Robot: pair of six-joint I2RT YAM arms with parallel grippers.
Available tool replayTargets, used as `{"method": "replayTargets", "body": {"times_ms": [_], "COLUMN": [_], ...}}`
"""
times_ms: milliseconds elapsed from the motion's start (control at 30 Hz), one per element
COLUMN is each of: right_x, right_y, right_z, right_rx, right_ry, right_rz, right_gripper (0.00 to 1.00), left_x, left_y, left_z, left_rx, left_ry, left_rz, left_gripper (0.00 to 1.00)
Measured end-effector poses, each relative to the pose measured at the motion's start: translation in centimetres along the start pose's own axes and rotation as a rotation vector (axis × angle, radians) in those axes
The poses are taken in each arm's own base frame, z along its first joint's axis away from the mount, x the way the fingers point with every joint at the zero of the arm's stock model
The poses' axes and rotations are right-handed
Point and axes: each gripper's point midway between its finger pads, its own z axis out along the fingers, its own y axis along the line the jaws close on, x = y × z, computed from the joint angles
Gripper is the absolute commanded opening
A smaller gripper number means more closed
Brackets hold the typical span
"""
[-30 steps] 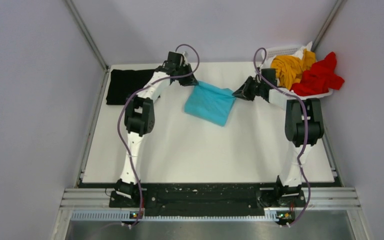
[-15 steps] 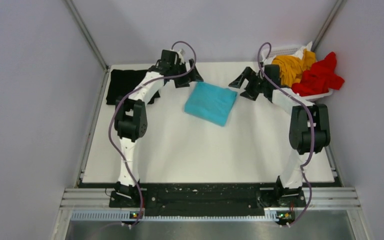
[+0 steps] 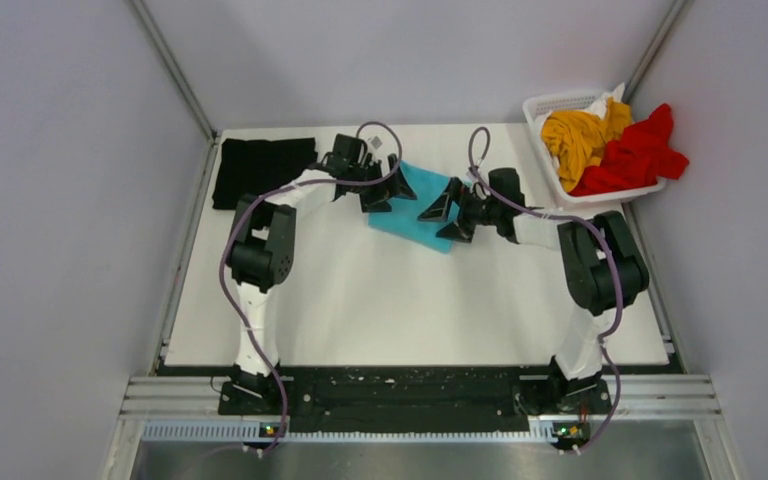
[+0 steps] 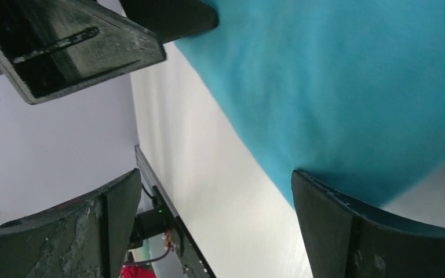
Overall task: Fold and stack the t-shirts
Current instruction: Smooth out wrinkles on the folded tshirt, then put the neatly folded tshirt into the corner of the board with the left arm
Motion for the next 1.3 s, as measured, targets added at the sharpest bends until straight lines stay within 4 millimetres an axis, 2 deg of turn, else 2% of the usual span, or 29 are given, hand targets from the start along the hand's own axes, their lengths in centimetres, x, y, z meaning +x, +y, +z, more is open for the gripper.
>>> {"method": "replayTargets", "body": {"times_ms": [133,200,333,533,667,767,900,1033,1100,1200,1300], "right_x": [1.5,2.0,2.1,3.1,5.2,7.0,6.4,4.0,2.8,1.6,1.2], "right_y": [-3.6,-4.7,-4.9,-5.0,-5.3,-5.2,-3.5,-2.4,-2.1,-1.9,-2.3], "right_z": [0.0,-0.2,-0.4,-1.4,-3.3,-5.1,-6.5,-7.9,-8.7,-9.6,-10.1], "right_rx": [0.081,0.099,0.093,0.110,0.162,0.208,0.217,0.264,0.294,0.335,0.374], "right_ry": [0.026,0.037,0.036,0.040,0.061,0.083,0.043,-0.087,-0.152,-0.223,-0.244], "right_rz": [0.049,0.063,0.052,0.012,0.006,0.010,-0.048,-0.139,-0.173,-0.210,-0.224], "right_gripper": [0.99,0.99,0.99,0.99,0.99,0.99,0.99,0.99,0.99,0.99,0.99], "left_x": [1.7,2.3,3.4,7.6,11.0,12.5,12.0,10.2,9.2,8.3,8.1], "left_y": [2.4,2.8,3.0,3.5,3.7,3.9,4.0,4.5,5.2,7.1,9.4], "left_z": [1.1,1.2,0.4,-2.5,-4.8,-6.5,-8.7,-10.8,-11.4,-11.4,-10.0], "left_rx": [-0.029,-0.019,-0.013,-0.047,-0.094,-0.157,-0.247,-0.358,-0.414,-0.485,-0.532], "left_ry": [0.039,0.047,0.032,0.055,0.085,0.098,0.046,-0.057,-0.101,-0.129,-0.109], "left_rz": [-0.047,-0.056,-0.045,-0.063,-0.081,-0.096,-0.088,-0.075,-0.081,-0.117,-0.157], "left_gripper": [0.99,0.99,0.99,0.99,0.99,0.99,0.99,0.99,0.93,0.83,0.75]}}
